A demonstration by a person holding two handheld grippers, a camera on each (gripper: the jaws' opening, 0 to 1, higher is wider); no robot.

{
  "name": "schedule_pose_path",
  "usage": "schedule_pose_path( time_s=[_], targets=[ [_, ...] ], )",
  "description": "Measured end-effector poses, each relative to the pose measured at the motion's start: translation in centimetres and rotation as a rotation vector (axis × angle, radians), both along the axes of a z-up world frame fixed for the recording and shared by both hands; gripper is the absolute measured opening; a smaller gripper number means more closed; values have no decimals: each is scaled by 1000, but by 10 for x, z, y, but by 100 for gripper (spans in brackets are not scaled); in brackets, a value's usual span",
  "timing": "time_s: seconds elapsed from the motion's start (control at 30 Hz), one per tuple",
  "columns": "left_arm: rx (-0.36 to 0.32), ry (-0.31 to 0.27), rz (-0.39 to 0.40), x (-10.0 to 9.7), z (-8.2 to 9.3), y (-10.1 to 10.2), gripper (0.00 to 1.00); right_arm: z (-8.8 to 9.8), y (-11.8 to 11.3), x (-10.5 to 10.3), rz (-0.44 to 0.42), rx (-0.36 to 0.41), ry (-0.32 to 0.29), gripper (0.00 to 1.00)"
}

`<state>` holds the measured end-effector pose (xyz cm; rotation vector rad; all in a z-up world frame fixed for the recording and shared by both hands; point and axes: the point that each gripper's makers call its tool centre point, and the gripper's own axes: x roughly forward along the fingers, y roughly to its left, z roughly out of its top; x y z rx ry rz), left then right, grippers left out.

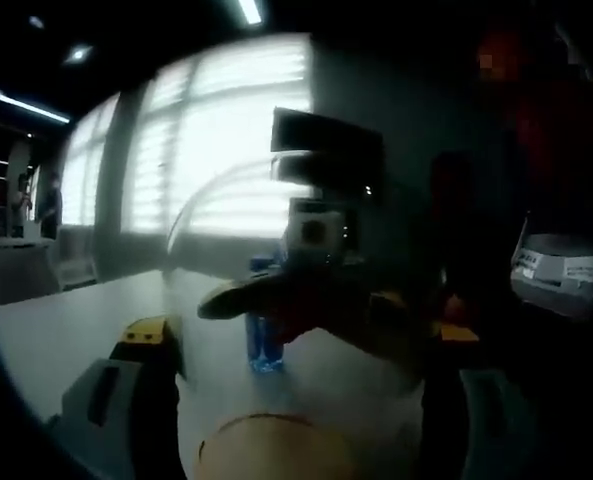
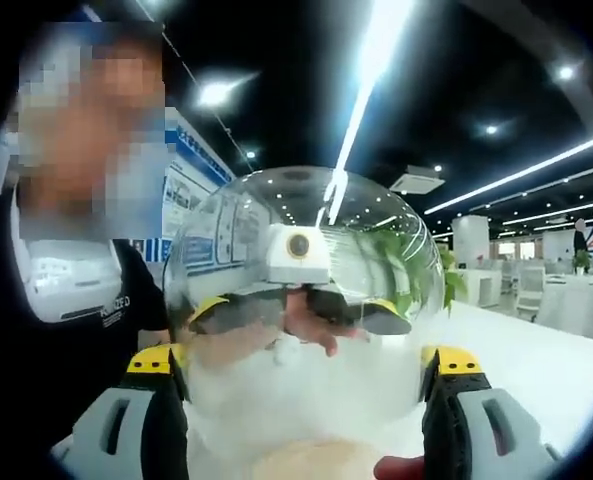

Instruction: Open the cover put in the Mizone put the cover back on

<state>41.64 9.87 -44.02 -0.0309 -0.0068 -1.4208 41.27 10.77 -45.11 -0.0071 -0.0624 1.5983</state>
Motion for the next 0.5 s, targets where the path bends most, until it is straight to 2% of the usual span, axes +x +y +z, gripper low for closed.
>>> schedule_pose_path(
  time_s=[0.23,0.5],
  targets=[
    [18,-10,15,-9,0,7,86,1,8,-13,14,-25,-18,91],
    [-2,-23,21,-20,21,8,86,19,6,-26,13,10,-26,90]
  ],
)
